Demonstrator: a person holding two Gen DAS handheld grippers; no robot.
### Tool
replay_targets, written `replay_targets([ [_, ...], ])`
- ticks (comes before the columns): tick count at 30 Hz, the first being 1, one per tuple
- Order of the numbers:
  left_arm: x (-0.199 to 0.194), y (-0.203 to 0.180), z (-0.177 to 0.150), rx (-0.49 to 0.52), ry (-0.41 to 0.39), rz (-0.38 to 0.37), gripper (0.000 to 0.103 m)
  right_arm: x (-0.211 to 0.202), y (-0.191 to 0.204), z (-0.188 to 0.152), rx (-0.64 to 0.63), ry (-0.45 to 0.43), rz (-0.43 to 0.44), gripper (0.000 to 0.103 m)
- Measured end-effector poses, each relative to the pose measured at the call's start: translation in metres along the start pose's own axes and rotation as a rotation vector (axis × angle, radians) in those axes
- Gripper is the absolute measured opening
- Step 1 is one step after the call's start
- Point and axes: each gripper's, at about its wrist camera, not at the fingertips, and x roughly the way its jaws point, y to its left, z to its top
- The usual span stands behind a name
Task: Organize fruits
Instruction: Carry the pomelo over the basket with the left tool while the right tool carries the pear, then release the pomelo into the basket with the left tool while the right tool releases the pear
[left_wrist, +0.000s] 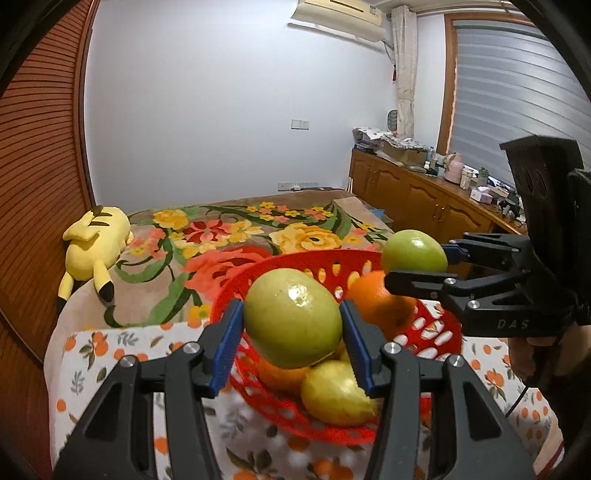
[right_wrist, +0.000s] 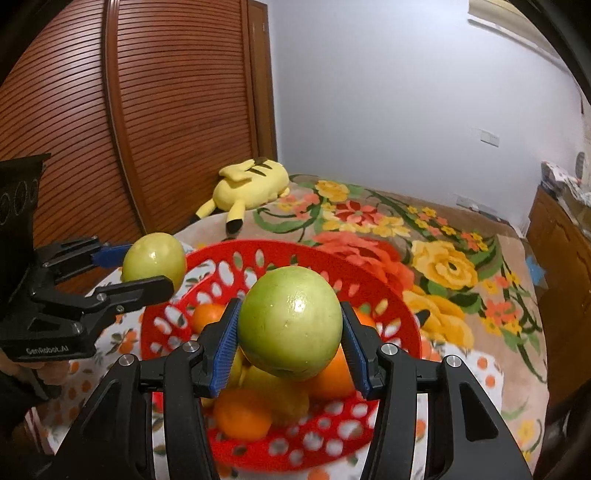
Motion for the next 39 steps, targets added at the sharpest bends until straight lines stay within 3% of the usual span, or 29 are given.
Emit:
replay_targets([
  [14,0.049,0.02,0.008,-0.006,0.059,-0.012,0.052,0.055,-0.013,0.013,0.004,0.097,0.012,0.052],
  [39,0.062,0.018,0.012,0.013,0.076,0.006,0.052,0.015,-0.005,-0.002,0.02,0.015,0.01,0.054],
])
